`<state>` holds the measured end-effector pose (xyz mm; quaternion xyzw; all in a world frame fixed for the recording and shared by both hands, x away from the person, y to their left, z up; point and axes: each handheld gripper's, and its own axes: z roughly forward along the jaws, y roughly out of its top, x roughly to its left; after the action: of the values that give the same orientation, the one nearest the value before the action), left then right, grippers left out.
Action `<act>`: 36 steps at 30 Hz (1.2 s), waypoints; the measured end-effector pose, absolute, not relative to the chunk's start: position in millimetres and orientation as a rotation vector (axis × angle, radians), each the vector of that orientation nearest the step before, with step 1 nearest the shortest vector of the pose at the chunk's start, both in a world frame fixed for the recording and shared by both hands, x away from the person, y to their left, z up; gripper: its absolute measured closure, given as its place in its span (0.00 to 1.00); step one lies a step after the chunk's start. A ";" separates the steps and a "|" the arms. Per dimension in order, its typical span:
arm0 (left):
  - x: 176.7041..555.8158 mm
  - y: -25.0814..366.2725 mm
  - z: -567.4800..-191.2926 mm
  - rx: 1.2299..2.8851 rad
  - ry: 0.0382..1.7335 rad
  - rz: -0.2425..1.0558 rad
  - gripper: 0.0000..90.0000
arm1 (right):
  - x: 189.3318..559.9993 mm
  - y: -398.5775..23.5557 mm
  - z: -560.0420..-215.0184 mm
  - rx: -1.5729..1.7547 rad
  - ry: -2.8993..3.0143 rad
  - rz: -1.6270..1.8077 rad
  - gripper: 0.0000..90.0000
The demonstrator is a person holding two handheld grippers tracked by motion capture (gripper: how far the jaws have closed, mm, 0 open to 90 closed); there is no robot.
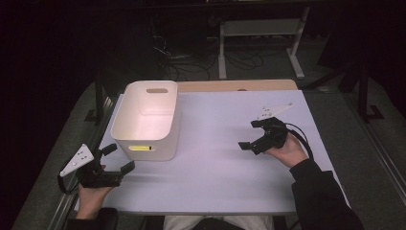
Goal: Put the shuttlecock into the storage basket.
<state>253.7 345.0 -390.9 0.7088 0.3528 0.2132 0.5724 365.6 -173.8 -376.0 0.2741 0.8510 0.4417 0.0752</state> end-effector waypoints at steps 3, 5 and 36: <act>253.6 344.9 -390.9 1.662 0.827 0.500 0.00 | 363.2 -177.8 -378.3 0.831 2.547 1.324 0.00; 253.6 345.0 -390.9 1.662 0.827 0.500 0.00 | 361.6 -180.7 -380.2 0.839 2.540 1.331 0.00; 252.4 345.3 -390.9 1.663 0.829 0.498 0.00 | 324.1 -232.1 -405.2 0.970 2.416 1.347 0.00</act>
<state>252.4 345.3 -390.9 0.7092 0.3536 0.2122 0.5719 324.1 -232.1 -405.2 0.3292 0.8196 0.4571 0.1048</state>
